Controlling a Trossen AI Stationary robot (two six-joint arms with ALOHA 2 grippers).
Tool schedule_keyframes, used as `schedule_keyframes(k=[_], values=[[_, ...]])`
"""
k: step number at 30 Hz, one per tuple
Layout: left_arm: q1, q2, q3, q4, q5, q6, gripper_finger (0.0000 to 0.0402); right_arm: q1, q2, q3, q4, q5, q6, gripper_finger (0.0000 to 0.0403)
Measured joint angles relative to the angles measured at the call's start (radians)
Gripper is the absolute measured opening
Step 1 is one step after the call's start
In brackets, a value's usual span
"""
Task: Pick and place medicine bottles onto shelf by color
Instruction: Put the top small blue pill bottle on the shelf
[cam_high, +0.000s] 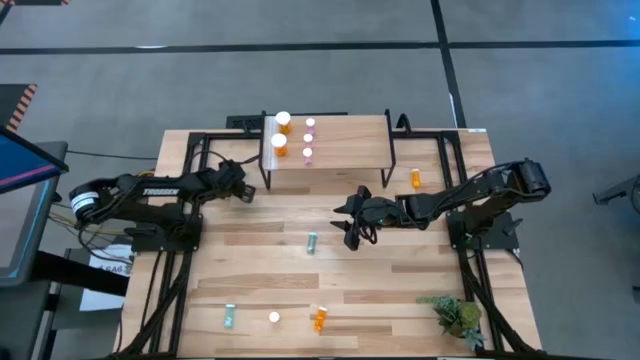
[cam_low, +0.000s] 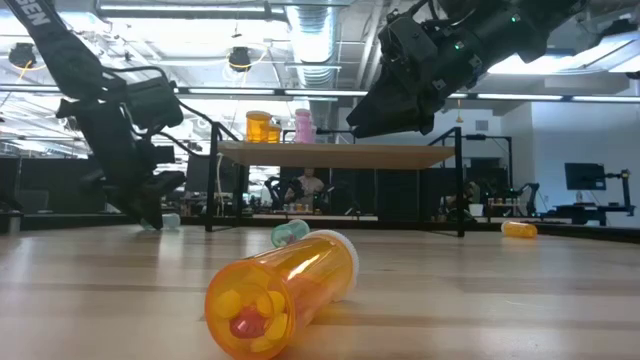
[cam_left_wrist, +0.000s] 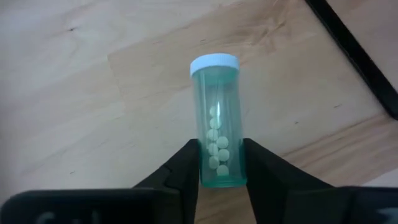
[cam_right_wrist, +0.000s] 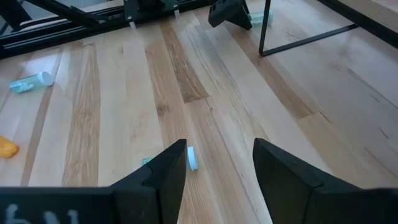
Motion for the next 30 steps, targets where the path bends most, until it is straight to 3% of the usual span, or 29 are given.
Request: schedule_keyframes(k=[6,14,24,30], values=[[0.0,-0.086,0.017,-0.09,-0.063,0.027,0.009,0.0,0.0,0.0,0.0,0.0,0.0,0.0205],[-0.045,-0.331,0.017,-0.152,-0.131,0.029,0.009,0.0,0.0,0.0,0.001,0.0,0.0,0.0205],[-0.223,-0.681,0.018,-0.108,-0.131,0.125,0.0089,0.0,0.0,0.0,0.011,0.0,0.0,0.0205],[-0.355,-0.827,0.01,0.0,-0.092,0.199,0.0089,0.0,0.0,0.0,0.036,0.0,-0.005,0.0205]])
